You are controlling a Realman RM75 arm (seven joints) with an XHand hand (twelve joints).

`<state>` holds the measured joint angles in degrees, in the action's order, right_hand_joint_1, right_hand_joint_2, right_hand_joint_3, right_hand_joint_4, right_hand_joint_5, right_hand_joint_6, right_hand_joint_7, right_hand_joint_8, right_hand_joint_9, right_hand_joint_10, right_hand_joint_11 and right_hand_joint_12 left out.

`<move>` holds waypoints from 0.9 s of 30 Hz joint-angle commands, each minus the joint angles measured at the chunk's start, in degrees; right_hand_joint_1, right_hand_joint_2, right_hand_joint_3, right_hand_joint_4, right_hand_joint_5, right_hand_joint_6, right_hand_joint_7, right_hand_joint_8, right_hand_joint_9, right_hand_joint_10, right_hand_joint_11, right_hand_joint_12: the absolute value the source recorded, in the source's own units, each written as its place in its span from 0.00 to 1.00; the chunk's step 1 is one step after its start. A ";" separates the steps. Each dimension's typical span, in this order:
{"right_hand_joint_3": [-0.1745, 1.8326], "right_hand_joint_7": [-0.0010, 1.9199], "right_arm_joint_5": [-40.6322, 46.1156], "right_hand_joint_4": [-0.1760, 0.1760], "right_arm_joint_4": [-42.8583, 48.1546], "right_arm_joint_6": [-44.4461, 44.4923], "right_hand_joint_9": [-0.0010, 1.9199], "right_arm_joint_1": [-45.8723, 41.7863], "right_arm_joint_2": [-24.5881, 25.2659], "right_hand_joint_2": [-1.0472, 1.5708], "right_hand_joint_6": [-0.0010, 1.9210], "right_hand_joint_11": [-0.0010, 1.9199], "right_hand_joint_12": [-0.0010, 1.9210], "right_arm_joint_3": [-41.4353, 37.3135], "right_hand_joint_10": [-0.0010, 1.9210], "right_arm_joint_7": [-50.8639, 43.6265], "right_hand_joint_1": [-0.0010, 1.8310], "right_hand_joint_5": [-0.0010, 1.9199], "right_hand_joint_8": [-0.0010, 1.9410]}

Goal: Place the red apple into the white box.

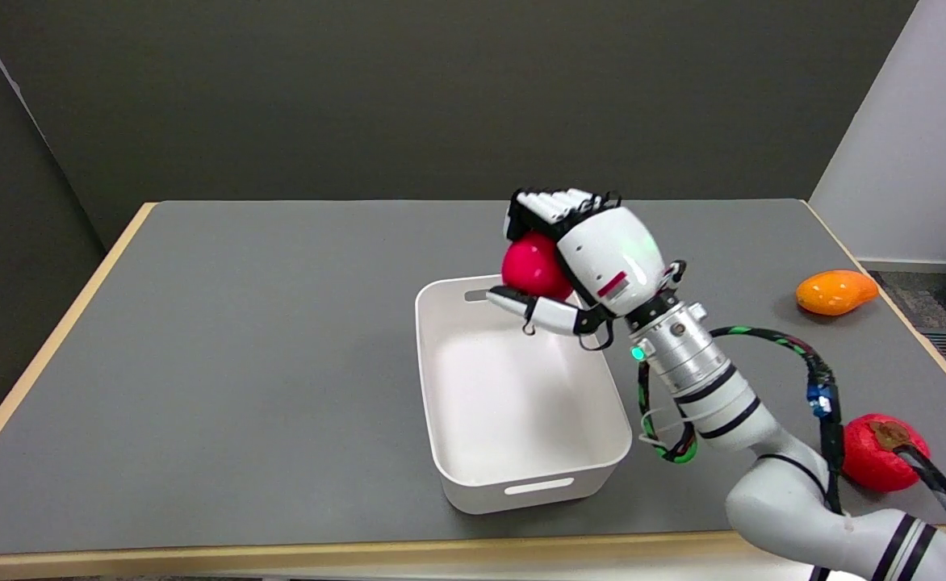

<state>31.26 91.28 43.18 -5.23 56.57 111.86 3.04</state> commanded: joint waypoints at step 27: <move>0.57 0.00 8.38 0.87 -1.38 4.28 0.00 0.98 0.12 0.64 0.18 0.00 0.48 5.63 0.16 2.94 0.14 0.03 0.06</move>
<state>39.44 82.55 42.36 -4.05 59.25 116.15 1.95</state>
